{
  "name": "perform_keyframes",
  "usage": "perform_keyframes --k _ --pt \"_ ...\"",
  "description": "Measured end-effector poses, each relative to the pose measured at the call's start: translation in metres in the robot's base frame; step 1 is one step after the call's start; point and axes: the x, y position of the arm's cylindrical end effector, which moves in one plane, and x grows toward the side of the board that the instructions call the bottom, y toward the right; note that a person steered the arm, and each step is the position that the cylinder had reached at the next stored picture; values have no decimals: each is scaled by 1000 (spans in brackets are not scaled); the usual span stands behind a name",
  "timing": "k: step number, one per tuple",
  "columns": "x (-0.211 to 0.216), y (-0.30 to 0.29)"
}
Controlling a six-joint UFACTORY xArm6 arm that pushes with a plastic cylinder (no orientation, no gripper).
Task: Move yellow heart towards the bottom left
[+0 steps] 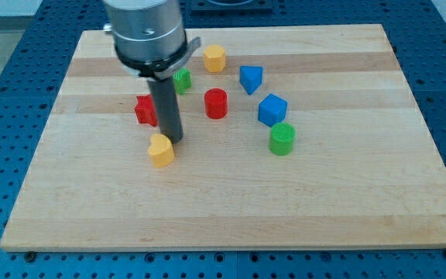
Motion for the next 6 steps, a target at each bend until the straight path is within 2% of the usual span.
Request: perform_keyframes --k 1,4,6 --pt "10 -8" --pt "14 17" --pt "47 -4"
